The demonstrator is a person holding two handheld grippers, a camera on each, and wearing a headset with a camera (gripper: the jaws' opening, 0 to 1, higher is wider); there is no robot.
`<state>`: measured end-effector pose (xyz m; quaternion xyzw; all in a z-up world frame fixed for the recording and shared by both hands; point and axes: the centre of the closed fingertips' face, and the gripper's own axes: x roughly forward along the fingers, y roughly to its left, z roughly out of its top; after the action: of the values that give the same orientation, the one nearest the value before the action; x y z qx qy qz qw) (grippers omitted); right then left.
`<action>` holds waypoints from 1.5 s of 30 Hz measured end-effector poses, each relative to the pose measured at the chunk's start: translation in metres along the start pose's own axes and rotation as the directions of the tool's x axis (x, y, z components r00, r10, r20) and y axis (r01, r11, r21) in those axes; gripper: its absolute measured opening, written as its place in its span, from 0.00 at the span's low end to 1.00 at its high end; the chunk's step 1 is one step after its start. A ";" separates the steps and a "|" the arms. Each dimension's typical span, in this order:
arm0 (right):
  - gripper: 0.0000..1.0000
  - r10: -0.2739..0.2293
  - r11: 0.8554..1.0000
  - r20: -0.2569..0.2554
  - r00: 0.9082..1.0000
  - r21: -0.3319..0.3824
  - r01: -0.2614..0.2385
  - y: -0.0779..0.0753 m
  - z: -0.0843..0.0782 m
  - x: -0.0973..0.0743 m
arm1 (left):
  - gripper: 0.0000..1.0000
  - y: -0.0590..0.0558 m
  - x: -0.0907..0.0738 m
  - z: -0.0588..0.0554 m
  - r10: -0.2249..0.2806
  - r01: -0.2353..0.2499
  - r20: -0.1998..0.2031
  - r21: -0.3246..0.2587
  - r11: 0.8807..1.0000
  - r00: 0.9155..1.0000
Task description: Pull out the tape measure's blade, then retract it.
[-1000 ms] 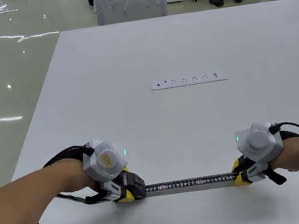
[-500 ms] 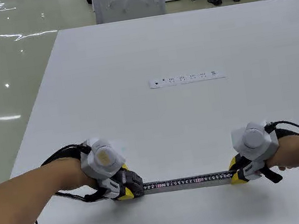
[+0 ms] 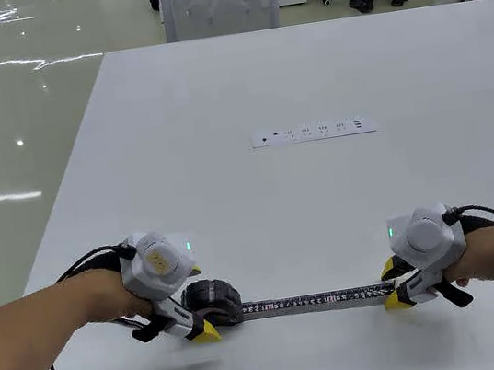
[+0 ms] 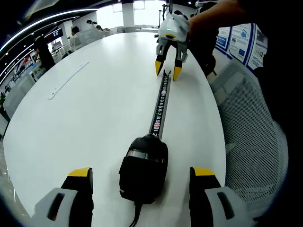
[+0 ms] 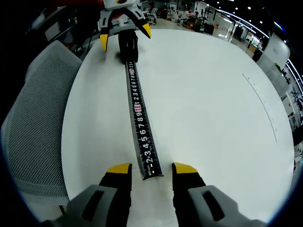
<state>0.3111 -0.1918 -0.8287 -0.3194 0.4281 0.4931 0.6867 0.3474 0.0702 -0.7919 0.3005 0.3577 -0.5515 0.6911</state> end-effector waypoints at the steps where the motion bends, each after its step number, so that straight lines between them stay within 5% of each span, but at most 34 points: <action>1: 0.35 0.001 1.000 -0.002 1.000 0.006 -0.001 0.000 -0.001 0.000 | 0.84 0.001 -0.001 0.000 0.005 -0.005 0.003 -0.005 1.000 1.000; 8: 0.57 -0.021 0.995 0.042 0.999 0.103 0.017 0.000 -0.003 -0.010 | 1.00 0.011 -0.014 0.009 0.072 -0.066 0.081 -0.086 0.994 0.994; 11: 0.72 -0.048 0.983 0.074 0.996 0.180 0.034 -0.004 -0.001 -0.014 | 1.00 0.014 -0.019 0.012 0.103 -0.093 0.106 -0.098 0.991 0.989; 15: 0.90 -0.049 0.980 0.079 0.996 0.194 0.033 -0.004 0.000 -0.014 | 1.00 0.015 -0.020 0.013 0.112 -0.102 0.114 -0.095 0.990 0.987; 18: 0.95 -0.054 0.976 0.086 0.995 0.214 0.035 -0.005 0.000 -0.016 | 1.00 0.017 -0.023 0.013 0.131 -0.119 0.121 -0.099 0.988 0.984; 19: 0.96 -0.123 0.969 0.087 0.989 0.228 0.100 -0.013 -0.002 -0.021 | 1.00 0.018 -0.029 0.017 0.154 -0.127 0.166 -0.160 0.979 0.974; 20: 0.98 -0.199 0.943 0.160 0.967 0.298 0.145 -0.018 0.002 -0.031 | 1.00 0.021 -0.038 0.013 0.236 -0.176 0.230 -0.254 0.951 0.944; 22: 1.00 -0.229 0.930 0.191 0.955 0.334 0.156 -0.015 0.003 -0.037 | 1.00 0.020 -0.040 0.003 0.271 -0.189 0.231 -0.324 0.927 0.934; 25: 1.00 -0.237 0.924 0.200 0.951 0.349 0.156 -0.009 -0.002 -0.041 | 1.00 0.015 -0.042 -0.007 0.295 -0.189 0.235 -0.387 0.902 0.926; 26: 1.00 -0.253 0.919 0.206 0.945 0.356 0.168 -0.007 -0.004 -0.044 | 1.00 0.012 -0.044 -0.017 0.317 -0.212 0.209 -0.410 0.887 0.925; 28: 1.00 -0.294 0.906 0.236 0.926 0.378 0.192 -0.007 -0.002 -0.051 | 1.00 0.015 -0.052 -0.014 0.375 -0.241 0.243 -0.444 0.863 0.895; 29: 1.00 -0.318 0.899 0.280 0.906 0.393 0.195 -0.006 0.003 -0.057 | 1.00 0.013 -0.057 -0.012 0.394 -0.239 0.271 -0.466 0.852 0.878; 31: 1.00 -0.347 0.881 0.294 0.891 0.428 0.202 -0.002 -0.001 -0.064 | 1.00 0.006 -0.061 -0.019 0.392 -0.231 0.261 -0.486 0.843 0.882; 36: 1.00 -0.383 0.851 0.302 0.873 0.484 0.206 0.013 -0.017 -0.072 | 1.00 -0.006 -0.073 -0.033 0.433 -0.238 0.273 -0.536 0.810 0.859; 37: 1.00 -0.394 0.843 0.301 0.868 0.495 0.211 0.015 -0.020 -0.073 | 1.00 -0.008 -0.074 -0.038 0.438 -0.237 0.260 -0.557 0.796 0.860; 38: 1.00 -0.412 0.833 0.300 0.860 0.508 0.222 0.017 -0.023 -0.077 | 1.00 -0.013 -0.077 -0.042 0.440 -0.244 0.249 -0.558 0.793 0.863; 40: 1.00 -0.451 0.803 0.326 0.831 0.555 0.218 0.022 -0.024 -0.086 | 1.00 -0.015 -0.085 -0.048 0.476 -0.270 0.255 -0.565 0.780 0.842; 41: 1.00 -0.475 0.790 0.339 0.812 0.570 0.224 0.027 -0.025 -0.092 | 1.00 -0.018 -0.088 -0.054 0.481 -0.285 0.241 -0.559 0.779 0.843; 45: 1.00 -0.498 0.774 0.327 0.803 0.585 0.242 0.044 -0.037 -0.096 | 1.00 -0.025 -0.096 -0.061 0.494 -0.282 0.249 -0.578 0.766 0.833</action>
<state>0.2447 -0.2489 -0.7586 -0.0758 0.2927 0.2714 0.9137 0.3002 0.1668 -0.7472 0.0567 0.2769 -0.3238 0.9029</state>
